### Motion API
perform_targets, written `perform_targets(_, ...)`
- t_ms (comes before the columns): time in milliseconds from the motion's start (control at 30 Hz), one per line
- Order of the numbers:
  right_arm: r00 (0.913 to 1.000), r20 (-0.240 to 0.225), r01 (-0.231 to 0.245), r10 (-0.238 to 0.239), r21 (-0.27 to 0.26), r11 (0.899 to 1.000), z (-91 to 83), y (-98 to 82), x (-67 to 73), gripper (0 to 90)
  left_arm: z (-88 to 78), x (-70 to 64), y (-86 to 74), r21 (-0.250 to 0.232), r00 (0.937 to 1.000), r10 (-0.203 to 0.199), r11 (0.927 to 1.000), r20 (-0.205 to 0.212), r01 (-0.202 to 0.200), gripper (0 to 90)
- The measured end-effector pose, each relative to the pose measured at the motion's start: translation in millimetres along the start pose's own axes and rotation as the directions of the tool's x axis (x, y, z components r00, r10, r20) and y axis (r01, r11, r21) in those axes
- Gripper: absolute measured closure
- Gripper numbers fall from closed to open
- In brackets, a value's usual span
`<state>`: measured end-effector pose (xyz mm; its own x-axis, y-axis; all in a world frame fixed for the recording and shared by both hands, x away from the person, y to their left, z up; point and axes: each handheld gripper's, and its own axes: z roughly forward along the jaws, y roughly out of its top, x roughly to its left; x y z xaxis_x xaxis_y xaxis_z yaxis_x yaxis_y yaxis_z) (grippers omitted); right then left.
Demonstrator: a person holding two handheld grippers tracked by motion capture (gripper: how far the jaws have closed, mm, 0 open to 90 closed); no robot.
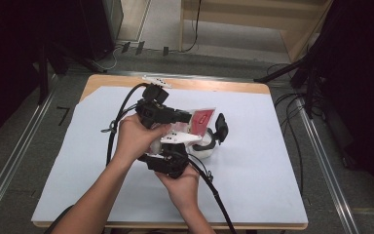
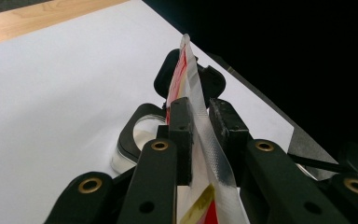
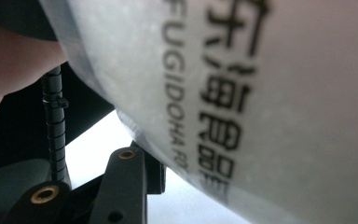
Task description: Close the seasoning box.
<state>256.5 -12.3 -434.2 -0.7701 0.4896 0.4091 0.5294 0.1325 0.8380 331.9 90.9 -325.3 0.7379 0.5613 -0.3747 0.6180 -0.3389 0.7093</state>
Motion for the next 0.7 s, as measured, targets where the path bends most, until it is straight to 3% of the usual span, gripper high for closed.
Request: perform_targets(700, 0.999, 0.034, 0.029, -0.029, 0.018, 0.999, 0.3, 1.4, 2.9, 63.1, 0.1, 4.2, 1.1, 0.001, 0.9998, -0.014, 0.9999, 0.012, 0.014, 80.7)
